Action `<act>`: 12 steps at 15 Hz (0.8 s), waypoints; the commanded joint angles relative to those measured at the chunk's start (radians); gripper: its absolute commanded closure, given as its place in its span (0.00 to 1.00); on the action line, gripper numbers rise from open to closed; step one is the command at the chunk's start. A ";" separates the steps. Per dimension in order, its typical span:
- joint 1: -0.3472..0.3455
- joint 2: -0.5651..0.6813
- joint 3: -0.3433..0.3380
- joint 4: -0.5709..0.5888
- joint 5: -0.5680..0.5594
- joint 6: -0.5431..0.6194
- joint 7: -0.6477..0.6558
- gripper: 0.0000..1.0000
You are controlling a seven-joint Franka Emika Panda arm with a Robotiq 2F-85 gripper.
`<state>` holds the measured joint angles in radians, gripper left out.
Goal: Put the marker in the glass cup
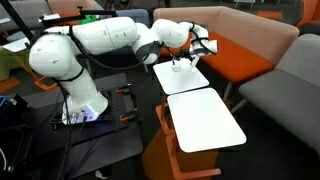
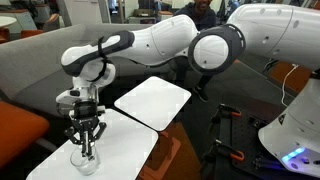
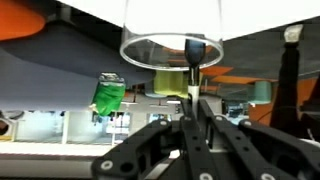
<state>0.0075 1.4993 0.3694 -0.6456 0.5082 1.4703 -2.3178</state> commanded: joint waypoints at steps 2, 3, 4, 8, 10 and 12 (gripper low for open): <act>0.010 0.000 -0.003 -0.007 0.033 0.038 0.017 0.62; 0.015 0.000 -0.004 -0.001 0.031 0.043 0.024 0.56; 0.024 0.000 -0.009 0.010 0.026 0.055 0.042 0.49; 0.050 -0.006 -0.015 0.060 0.012 0.094 0.172 0.19; 0.064 -0.014 -0.021 0.086 0.002 0.084 0.286 0.03; 0.086 -0.020 -0.035 0.112 -0.019 0.087 0.416 0.00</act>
<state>0.0585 1.4792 0.3679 -0.5796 0.5151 1.5502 -2.0507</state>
